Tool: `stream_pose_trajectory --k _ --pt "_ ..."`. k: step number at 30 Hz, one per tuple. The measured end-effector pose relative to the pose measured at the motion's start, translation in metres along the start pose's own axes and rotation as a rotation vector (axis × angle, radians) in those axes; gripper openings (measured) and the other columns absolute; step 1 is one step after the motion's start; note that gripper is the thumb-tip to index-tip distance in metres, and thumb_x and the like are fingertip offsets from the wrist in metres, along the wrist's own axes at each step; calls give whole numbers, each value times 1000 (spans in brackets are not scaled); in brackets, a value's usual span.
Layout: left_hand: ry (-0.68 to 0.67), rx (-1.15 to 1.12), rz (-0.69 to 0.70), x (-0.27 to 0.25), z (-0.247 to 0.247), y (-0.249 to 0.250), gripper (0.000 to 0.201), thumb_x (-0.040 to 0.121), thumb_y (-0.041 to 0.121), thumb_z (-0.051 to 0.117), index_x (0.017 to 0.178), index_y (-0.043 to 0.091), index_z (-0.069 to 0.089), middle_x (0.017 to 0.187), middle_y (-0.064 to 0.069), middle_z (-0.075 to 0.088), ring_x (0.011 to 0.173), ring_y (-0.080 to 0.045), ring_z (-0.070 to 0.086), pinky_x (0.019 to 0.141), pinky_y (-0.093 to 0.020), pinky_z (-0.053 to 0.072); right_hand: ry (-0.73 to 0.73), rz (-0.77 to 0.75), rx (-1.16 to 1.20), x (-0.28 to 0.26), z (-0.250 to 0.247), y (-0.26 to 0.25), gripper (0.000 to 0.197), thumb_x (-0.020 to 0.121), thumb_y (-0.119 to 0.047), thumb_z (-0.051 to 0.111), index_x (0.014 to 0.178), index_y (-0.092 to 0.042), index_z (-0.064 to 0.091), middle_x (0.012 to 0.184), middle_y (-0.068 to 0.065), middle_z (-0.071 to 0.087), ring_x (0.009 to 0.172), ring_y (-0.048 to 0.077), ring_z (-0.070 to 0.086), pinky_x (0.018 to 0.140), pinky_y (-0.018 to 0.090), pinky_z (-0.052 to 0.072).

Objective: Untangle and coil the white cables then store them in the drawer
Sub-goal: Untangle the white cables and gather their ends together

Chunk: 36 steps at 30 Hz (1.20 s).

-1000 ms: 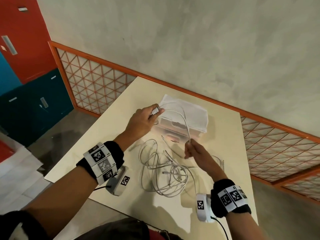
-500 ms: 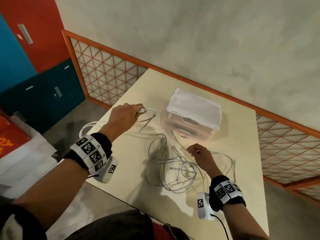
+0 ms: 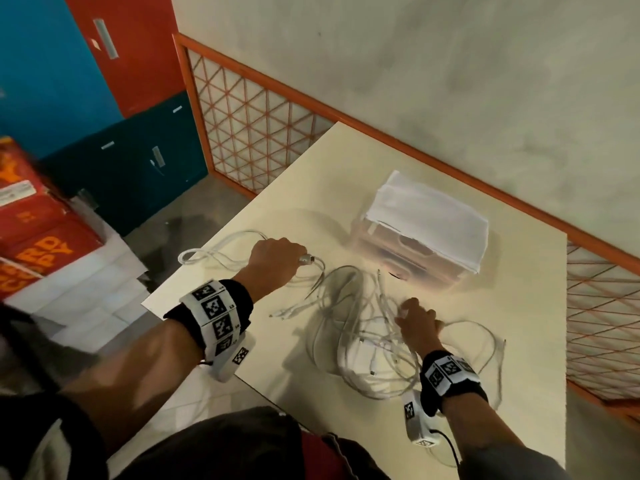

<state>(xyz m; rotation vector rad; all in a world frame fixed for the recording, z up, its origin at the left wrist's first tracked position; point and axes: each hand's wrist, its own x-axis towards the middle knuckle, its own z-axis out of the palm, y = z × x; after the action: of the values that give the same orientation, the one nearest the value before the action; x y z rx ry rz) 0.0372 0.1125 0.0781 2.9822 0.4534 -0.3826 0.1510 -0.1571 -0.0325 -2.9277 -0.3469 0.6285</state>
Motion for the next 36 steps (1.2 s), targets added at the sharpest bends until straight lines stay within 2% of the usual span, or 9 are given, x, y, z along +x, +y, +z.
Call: stream_pose_trajectory --k 5,7,10,12,16,22,30,33,36 --pt "-48 -130 -3 8 1 3 39 96 44 44 114 12 57 116 -14 61 108 -35 58 79 -34 39 -47 -135 146 5 -9 10 11 91 0 44 95 -5 53 106 19 53 109 39 54 84 35 39" --pt "-76 -211 -3 11 1 2 42 91 42 54 117 9 51 116 -14 59 108 -34 57 78 -32 37 -6 -196 312 1 -27 8 23 89 6 46 77 -13 46 96 15 51 92 37 62 70 28 43" --pt "-106 -515 58 15 -5 8 45 80 37 71 106 8 49 92 -6 55 85 -25 55 67 -24 33 40 -309 530 -24 -61 -11 15 94 2 44 85 -11 44 84 3 55 60 2 63 53 9 42" --pt "-124 -761 82 16 -12 18 38 77 39 74 97 12 55 69 2 49 62 -14 48 54 -18 32 74 -422 617 -40 -80 -30 14 95 0 44 89 -13 46 77 -4 57 52 -4 58 53 9 43" --pt "-172 -1267 129 13 -25 41 31 87 38 62 75 11 52 62 3 28 48 -5 31 51 -17 30 49 -566 715 -70 -98 -68 14 95 -7 49 90 -19 48 75 -7 56 57 8 58 56 20 47" --pt "-197 -1679 157 7 -36 54 34 98 28 43 74 9 56 65 5 38 49 -3 32 48 -14 29 18 -614 703 -86 -86 -91 7 95 -7 50 95 -14 48 75 -7 55 55 0 56 55 15 45" --pt "-211 -1667 335 -17 -60 51 38 101 34 26 71 17 41 79 3 54 75 -8 55 75 -20 47 -28 -539 736 -87 -81 -114 39 80 -38 72 109 -22 51 82 -8 53 63 9 48 62 23 43" --pt "-205 -1716 407 -28 -74 52 38 101 34 24 71 16 39 62 3 57 57 -9 55 68 -25 51 -117 -547 736 -87 -80 -126 21 81 -38 72 84 -22 59 64 -12 49 51 0 44 58 18 36" --pt "-129 -1764 421 -34 -86 50 37 101 38 25 72 18 38 53 7 34 43 -6 32 54 -21 47 -193 -629 788 -90 -75 -134 7 88 -28 66 88 -21 64 66 -15 58 53 -4 48 54 8 36"
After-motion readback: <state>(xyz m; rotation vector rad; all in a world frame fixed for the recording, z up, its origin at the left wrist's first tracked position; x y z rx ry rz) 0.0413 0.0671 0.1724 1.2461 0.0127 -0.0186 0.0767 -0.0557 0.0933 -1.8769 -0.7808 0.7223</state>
